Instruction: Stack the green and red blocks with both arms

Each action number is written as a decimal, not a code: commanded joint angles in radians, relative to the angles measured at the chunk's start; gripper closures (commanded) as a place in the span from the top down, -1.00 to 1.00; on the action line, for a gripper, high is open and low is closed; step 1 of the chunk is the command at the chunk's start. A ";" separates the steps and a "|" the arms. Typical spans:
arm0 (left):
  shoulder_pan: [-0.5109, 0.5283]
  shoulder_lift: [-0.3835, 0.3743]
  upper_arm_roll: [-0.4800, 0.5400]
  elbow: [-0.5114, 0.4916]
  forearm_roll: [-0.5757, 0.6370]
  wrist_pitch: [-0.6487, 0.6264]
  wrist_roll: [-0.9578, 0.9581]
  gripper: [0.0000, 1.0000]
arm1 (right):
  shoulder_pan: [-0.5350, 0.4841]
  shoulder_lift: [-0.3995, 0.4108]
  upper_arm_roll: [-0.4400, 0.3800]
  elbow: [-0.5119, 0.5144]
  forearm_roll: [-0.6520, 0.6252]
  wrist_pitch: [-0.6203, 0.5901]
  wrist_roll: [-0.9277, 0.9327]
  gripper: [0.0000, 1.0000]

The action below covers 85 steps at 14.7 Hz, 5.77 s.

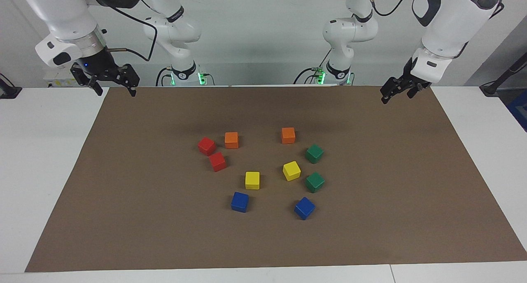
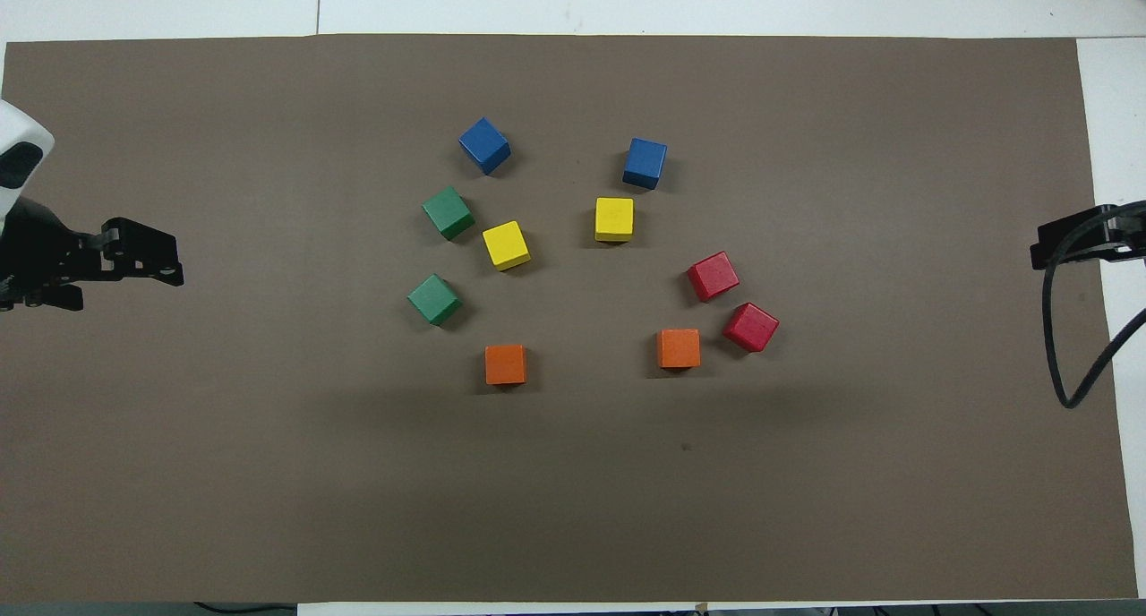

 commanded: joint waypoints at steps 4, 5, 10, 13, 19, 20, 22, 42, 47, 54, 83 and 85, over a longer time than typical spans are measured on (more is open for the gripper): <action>0.007 0.012 -0.008 0.023 0.013 -0.028 0.016 1.00 | -0.022 0.007 0.012 0.013 0.013 -0.014 -0.012 1.00; 0.007 0.012 -0.008 0.023 0.013 -0.028 0.016 1.00 | -0.024 0.007 0.012 0.014 0.013 -0.014 -0.014 1.00; 0.007 0.011 -0.004 0.019 0.013 -0.028 0.016 1.00 | -0.024 0.007 0.012 0.014 0.013 -0.014 -0.014 1.00; 0.007 0.011 -0.005 0.020 0.013 -0.026 0.016 1.00 | -0.024 0.007 0.012 0.014 0.013 -0.014 -0.015 1.00; 0.007 0.012 -0.005 0.022 0.013 -0.026 0.016 1.00 | -0.016 0.004 0.012 0.005 0.014 0.007 -0.008 1.00; 0.007 0.011 -0.005 0.023 0.013 -0.026 0.016 1.00 | -0.007 0.001 0.014 -0.006 0.016 0.012 0.003 1.00; 0.007 0.011 -0.007 0.022 0.013 -0.026 0.016 1.00 | 0.002 -0.014 0.020 -0.050 0.016 0.059 0.040 1.00; 0.007 0.011 -0.013 0.023 0.013 -0.028 0.013 1.00 | 0.200 -0.003 0.030 -0.414 0.017 0.364 0.302 1.00; 0.007 0.009 -0.005 0.022 0.013 -0.028 0.015 1.00 | 0.243 0.007 0.030 -0.458 0.029 0.440 0.354 1.00; 0.003 0.014 -0.041 0.023 0.015 -0.031 0.006 1.00 | 0.278 0.038 0.032 -0.495 0.031 0.495 0.386 1.00; -0.249 0.395 -0.042 0.008 0.036 0.388 -0.542 1.00 | 0.317 0.119 0.030 -0.676 0.031 0.825 0.400 1.00; -0.278 0.432 -0.039 0.005 0.054 0.403 -0.597 1.00 | 0.311 0.124 0.030 -0.676 0.031 0.828 0.397 1.00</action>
